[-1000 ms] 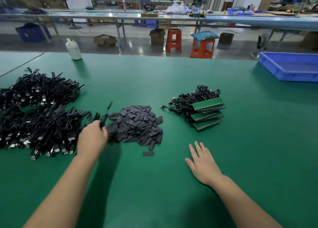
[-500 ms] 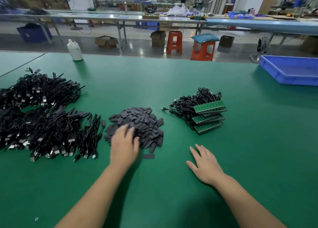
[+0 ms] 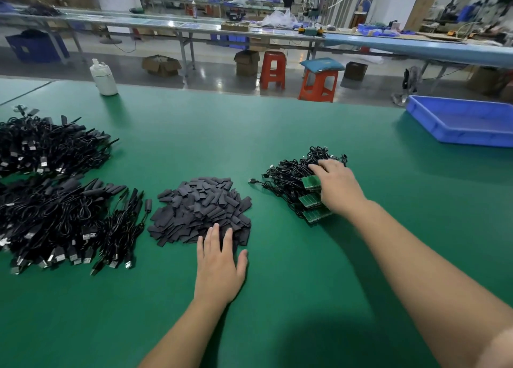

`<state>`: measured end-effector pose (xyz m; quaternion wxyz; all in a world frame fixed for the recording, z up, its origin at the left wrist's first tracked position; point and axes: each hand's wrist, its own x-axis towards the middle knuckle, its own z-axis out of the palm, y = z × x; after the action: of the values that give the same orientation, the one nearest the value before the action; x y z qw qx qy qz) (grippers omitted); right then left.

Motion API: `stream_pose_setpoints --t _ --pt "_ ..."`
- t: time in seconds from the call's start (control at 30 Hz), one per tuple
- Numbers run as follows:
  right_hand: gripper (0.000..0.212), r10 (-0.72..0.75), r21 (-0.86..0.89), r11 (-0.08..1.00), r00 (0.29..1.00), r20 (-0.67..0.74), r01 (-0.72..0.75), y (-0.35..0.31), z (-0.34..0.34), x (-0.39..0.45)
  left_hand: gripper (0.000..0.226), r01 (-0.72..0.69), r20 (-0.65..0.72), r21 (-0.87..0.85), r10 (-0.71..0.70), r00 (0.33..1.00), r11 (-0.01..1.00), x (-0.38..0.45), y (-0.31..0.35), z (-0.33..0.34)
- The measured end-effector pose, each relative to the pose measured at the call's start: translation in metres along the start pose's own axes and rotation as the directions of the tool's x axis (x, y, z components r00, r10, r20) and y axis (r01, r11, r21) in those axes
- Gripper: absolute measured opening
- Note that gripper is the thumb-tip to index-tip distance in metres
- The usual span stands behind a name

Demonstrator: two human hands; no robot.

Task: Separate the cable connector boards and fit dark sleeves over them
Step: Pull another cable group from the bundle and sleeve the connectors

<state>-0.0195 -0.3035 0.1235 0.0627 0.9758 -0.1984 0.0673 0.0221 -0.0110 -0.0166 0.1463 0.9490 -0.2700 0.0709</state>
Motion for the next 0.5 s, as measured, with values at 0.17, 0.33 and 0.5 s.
stream_pose_setpoints --t 0.17,0.33,0.5 --pt "0.085 0.028 -0.235 0.971 0.947 0.321 0.051 0.024 0.004 0.032 0.067 -0.005 0.003 -0.019 0.005 1.000 1.000 0.001 0.000 0.003" --pt "0.062 -0.020 -0.244 0.965 0.951 0.310 0.100 0.033 0.003 0.053 0.067 -0.006 0.008 -0.022 0.006 1.000 1.000 0.001 0.000 0.004" --pt "0.055 -0.051 -0.193 0.975 0.961 0.272 0.106 0.038 -0.009 0.063 0.066 -0.010 0.003 -0.025 0.010 1.000 1.000 0.000 0.000 0.004"
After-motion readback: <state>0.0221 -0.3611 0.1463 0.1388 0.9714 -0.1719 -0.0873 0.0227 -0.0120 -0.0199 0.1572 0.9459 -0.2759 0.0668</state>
